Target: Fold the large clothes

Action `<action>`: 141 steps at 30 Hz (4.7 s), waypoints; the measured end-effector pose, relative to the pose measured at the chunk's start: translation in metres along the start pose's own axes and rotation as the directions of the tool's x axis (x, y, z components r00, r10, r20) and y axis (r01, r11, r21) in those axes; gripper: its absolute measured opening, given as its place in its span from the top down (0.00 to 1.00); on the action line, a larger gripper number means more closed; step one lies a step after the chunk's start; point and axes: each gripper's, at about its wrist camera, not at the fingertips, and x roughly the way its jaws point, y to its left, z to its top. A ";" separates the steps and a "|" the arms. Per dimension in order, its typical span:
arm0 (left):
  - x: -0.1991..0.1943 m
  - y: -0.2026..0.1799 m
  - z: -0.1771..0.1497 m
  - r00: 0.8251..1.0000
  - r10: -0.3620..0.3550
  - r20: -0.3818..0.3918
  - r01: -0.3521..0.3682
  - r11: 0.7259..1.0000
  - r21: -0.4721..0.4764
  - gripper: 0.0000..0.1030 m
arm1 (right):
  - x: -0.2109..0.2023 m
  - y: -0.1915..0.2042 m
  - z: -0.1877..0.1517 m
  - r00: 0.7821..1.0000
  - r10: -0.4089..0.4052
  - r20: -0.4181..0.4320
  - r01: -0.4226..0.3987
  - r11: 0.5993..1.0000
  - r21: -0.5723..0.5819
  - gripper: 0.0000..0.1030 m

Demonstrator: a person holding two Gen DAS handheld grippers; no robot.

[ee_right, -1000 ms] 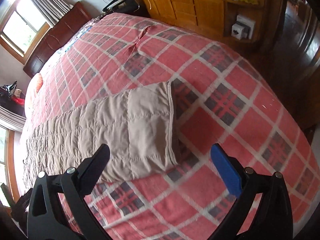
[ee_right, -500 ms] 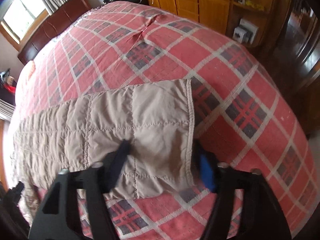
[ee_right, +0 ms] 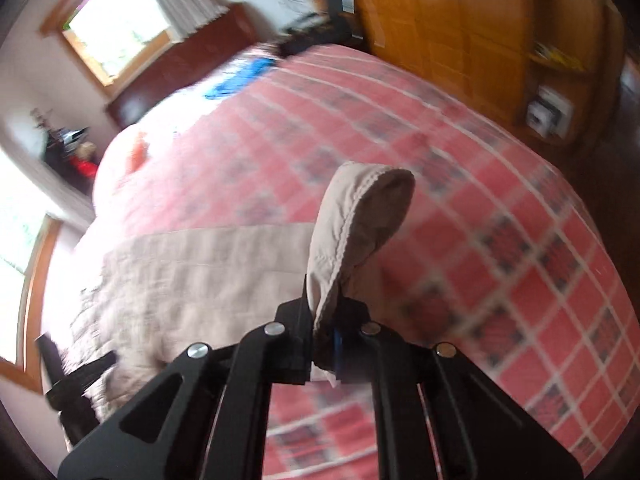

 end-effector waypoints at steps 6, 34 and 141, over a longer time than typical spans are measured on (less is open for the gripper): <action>0.001 0.000 -0.001 1.000 0.000 -0.001 0.000 1.000 0.015 0.82 | 0.010 0.099 -0.010 0.993 0.113 -0.036 -0.118 0.978 -0.170 0.94; -0.004 -0.044 0.000 0.997 -0.074 -0.029 0.075 0.995 0.058 0.69 | 0.058 0.182 -0.027 0.982 0.157 -0.106 -0.176 0.961 -0.211 0.62; -0.311 0.315 -0.151 0.712 0.692 0.117 -0.497 0.615 -0.612 0.38 | 0.102 0.355 -0.174 0.953 0.057 -0.296 -0.196 0.864 -0.464 0.53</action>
